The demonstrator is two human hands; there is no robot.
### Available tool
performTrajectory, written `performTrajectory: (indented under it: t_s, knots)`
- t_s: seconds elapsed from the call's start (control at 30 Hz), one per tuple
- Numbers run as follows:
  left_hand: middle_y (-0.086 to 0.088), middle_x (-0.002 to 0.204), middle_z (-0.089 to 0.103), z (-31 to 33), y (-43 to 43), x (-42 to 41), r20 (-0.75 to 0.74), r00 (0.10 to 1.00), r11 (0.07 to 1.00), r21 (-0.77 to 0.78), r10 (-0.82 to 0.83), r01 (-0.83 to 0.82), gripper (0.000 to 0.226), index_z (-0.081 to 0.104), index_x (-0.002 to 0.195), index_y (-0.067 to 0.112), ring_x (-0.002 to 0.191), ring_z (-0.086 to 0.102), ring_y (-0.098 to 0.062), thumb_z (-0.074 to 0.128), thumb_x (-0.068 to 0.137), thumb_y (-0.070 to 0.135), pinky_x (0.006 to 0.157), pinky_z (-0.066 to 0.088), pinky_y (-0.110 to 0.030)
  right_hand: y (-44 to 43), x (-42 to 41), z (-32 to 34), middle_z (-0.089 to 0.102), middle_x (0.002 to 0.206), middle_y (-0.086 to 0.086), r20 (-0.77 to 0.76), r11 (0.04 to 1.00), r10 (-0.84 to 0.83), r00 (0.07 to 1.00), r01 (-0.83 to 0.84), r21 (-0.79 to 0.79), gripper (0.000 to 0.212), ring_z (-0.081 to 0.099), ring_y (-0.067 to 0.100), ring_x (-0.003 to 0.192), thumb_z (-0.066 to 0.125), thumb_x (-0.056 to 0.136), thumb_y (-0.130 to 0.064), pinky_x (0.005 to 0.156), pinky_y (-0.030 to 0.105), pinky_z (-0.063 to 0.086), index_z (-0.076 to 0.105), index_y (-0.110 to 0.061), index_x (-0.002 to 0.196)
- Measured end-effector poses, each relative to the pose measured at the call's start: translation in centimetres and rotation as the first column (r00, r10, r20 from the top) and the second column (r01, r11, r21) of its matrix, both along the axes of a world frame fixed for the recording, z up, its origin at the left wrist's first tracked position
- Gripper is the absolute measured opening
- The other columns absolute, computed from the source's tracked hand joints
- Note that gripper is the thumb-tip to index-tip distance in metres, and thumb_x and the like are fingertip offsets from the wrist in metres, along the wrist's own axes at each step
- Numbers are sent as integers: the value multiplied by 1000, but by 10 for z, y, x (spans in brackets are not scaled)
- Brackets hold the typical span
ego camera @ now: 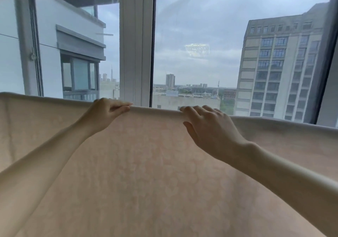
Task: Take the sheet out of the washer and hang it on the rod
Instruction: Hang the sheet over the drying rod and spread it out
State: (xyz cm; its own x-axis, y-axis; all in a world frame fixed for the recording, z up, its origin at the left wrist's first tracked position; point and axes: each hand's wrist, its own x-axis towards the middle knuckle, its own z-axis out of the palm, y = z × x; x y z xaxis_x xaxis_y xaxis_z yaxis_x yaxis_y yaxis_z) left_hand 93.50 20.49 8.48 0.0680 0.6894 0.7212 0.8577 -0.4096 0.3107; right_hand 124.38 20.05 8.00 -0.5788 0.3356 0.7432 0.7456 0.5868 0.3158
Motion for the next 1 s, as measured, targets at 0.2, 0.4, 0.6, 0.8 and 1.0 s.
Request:
performTrajectory:
  t_s: [0.2,0.4,0.6,0.8,1.0]
  knots:
    - [2,120,67,4,10,-94,-15,1000,999,-47,-7,6,24,62,114,36,109,58,-7,61,91,29,98,40,-23,6,-68,-2,67,113,0,-55,998,-50,997,48,-34,31,64,24,97,46,98,-34,84,40,51,55,-19,124]
    - [3,116,69,6,19,-158,-63,998,999,-25,-26,24,31,70,116,21,107,58,-2,71,85,20,98,39,-20,15,-150,1,67,92,-2,-70,997,-77,995,75,-25,25,64,19,77,40,102,-34,66,32,49,58,-18,109]
    - [0,111,71,1,28,-189,-6,997,996,46,-79,79,30,72,111,19,104,62,-5,75,81,17,98,41,-19,22,-187,2,62,81,-1,-157,991,-108,982,94,-91,18,54,19,62,42,101,-30,61,30,38,50,-16,94]
    - [9,96,74,7,40,-199,162,962,976,3,-218,220,20,76,97,21,94,66,3,77,78,17,93,46,-13,21,-184,5,68,77,-5,-263,996,-56,963,37,-78,14,63,18,61,57,95,-29,59,35,54,60,-17,89]
    - [10,81,74,6,43,-192,118,974,979,84,-196,186,12,73,85,21,82,66,-6,68,87,10,82,51,-24,24,-189,2,59,64,-6,-290,998,-66,955,56,-43,18,56,19,51,53,97,-27,56,33,49,55,-13,86]
